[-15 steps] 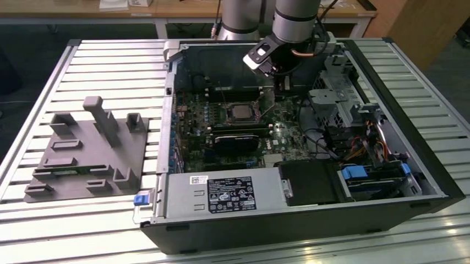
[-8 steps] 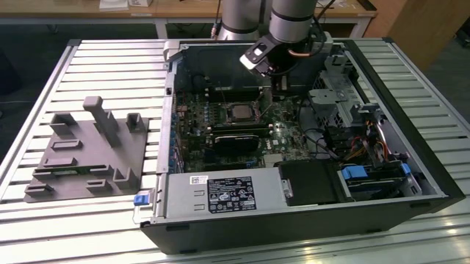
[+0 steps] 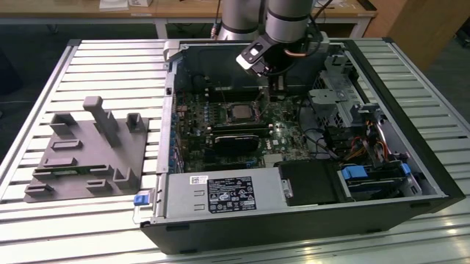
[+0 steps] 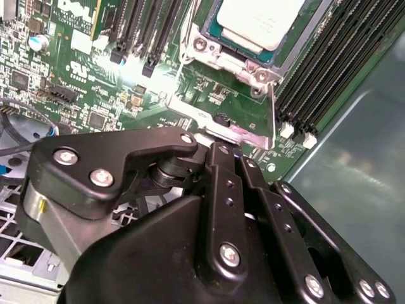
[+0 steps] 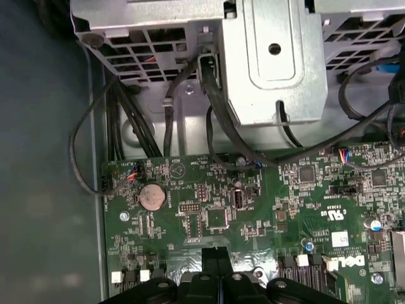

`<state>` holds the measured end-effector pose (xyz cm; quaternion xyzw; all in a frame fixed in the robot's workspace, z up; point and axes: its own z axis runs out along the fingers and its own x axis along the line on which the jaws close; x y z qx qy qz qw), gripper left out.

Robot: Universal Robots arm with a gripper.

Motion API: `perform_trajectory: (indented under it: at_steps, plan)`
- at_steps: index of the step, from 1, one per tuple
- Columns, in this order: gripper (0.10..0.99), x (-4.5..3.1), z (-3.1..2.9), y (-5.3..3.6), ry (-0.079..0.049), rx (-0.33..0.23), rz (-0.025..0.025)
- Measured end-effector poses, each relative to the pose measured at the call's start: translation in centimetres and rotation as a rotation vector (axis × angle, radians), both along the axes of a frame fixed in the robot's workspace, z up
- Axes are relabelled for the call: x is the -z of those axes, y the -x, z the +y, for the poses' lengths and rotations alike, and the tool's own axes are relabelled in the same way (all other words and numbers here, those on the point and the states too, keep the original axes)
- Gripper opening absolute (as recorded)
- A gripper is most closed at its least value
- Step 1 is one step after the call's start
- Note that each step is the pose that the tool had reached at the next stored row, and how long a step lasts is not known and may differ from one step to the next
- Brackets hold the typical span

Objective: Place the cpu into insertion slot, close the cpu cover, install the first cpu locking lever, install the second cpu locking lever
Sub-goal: 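Close the cpu cover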

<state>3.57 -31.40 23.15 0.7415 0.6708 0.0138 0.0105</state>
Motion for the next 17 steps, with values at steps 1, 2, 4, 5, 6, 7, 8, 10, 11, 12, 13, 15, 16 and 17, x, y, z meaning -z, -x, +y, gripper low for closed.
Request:
perform_trajectory:
  at_steps: [1,2,4,5,6,7,8,10,11,12,13,15,16,17]
  plan:
    - [0.106,0.00,0.01,0.08,0.000,0.000,-0.0001]
    - [0.106,0.00,0.01,0.14,0.000,0.000,-0.0001]
    - [0.106,0.00,0.02,0.21,0.000,0.000,-0.0001]
    - [0.106,0.00,0.02,0.26,0.000,0.000,-0.0002]
    - [0.106,0.00,0.02,0.32,0.000,0.000,-0.0002]
    - [0.106,0.00,0.02,0.38,0.000,0.001,-0.0001]
    - [0.106,0.00,0.02,0.45,0.000,0.001,-0.0002]
    - [0.106,0.00,0.02,0.65,0.000,0.001,-0.0001]
    - [0.106,0.00,0.02,0.79,0.000,0.001,-0.0001]
    - [0.106,0.00,0.02,0.95,0.000,0.001,-0.0001]
    - [0.106,0.00,0.02,1.09,0.000,0.001,-0.0002]
    - [0.106,0.00,0.02,1.22,0.000,0.002,-0.0002]
    - [0.106,0.00,0.02,1.22,0.000,0.002,-0.0001]
    - [0.106,0.00,0.02,1.22,0.000,0.002,-0.0001]
